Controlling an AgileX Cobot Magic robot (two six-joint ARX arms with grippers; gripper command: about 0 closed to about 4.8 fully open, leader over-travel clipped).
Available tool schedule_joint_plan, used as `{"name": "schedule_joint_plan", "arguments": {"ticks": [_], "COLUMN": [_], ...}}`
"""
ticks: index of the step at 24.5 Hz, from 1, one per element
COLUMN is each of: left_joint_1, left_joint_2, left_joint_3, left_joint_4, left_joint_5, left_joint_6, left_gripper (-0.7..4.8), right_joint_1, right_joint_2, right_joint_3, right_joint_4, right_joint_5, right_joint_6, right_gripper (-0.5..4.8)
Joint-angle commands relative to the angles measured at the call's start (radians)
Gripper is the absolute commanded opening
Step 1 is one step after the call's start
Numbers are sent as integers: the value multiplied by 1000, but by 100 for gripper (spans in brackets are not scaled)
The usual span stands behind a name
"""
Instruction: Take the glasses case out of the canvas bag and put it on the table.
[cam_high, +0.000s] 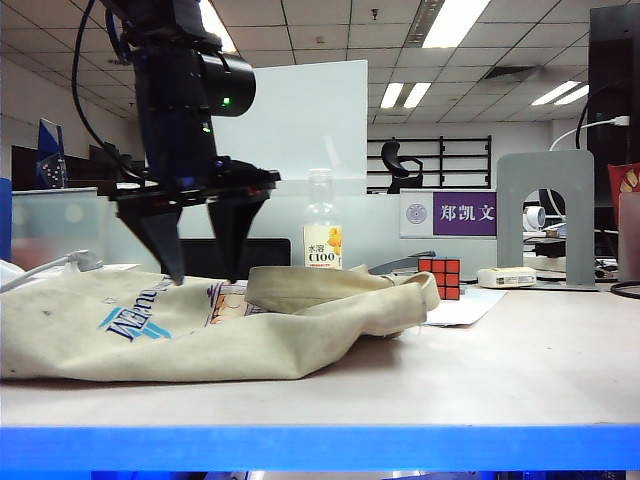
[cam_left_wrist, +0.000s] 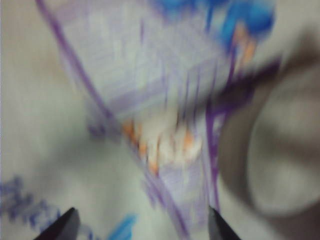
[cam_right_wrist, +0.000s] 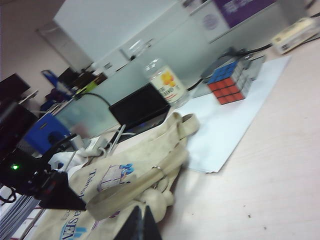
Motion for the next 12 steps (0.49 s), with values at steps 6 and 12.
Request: {"name": "schedule_joint_plan", "arguments": {"ticks": [6,12], "left_joint_1": [-184,-220], "left_joint_2": [-32,-32], "left_joint_3": [6,6], "left_joint_4": [-114,257], "left_joint_5": [-146,-301], "left_joint_6": [459,605], "left_gripper": [343,342], "right_joint_1": [35,36], "right_joint_2": [-2,-2], "right_joint_3": [-19,-25], "right_joint_4": [26,35], "right_joint_5": [18,13], "right_joint_6": [-6,-6], "right_gripper": [-7,-7]}}
